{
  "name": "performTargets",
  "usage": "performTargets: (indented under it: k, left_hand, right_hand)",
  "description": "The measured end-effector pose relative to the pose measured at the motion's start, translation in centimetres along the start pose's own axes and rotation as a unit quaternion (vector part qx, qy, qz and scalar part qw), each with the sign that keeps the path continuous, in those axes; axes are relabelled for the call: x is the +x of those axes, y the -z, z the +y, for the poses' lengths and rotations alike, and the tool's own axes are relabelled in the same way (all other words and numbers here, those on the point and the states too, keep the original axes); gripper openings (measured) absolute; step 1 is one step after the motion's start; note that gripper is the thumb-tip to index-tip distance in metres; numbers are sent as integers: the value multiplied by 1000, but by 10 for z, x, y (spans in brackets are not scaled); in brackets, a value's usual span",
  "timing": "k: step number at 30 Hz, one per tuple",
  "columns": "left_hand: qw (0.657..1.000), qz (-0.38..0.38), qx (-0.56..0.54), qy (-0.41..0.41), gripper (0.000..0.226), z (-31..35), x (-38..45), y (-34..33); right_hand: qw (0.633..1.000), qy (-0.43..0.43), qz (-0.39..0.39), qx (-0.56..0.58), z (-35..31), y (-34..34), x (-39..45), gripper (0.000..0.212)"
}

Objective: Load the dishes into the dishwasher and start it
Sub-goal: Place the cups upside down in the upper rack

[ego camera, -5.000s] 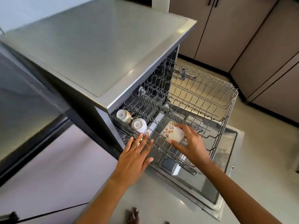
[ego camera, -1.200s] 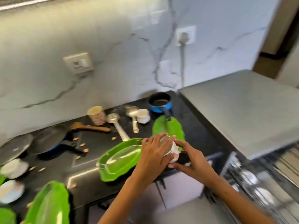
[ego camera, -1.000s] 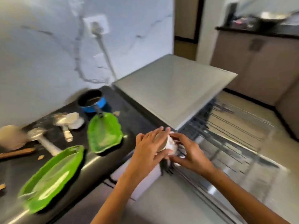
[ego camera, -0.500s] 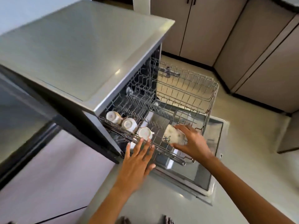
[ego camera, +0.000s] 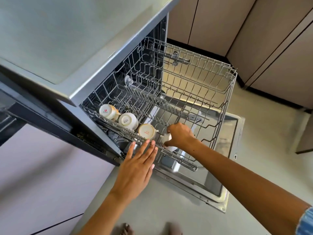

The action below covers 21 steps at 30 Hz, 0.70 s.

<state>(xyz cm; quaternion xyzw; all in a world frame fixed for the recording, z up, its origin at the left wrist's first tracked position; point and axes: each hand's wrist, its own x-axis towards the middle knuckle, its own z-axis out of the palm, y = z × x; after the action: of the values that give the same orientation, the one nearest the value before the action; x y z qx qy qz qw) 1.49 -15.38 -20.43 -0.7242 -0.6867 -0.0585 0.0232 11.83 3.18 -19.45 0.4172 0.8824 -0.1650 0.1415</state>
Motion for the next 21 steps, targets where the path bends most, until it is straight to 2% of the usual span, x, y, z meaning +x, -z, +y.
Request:
performTargets:
  k: [3,10,15,21]
  left_hand:
    - [1000,13,-12,-4,48,-1,1,2]
    - [1000,15,-25,-9,48,-2,2,2]
    - [999,23,-36,0,47,-1,2,3]
    - [999,31,-24,-4,47,-1,2,1]
  right_hand:
    - [1000,16,6,14,-2,-10,2,54]
    - [996,42,-38,74,14,-13,-2,40]
    - [990,-8,5,140,18,-19,-10,33]
    - [984,-17,27,178,18,-26,-10,36]
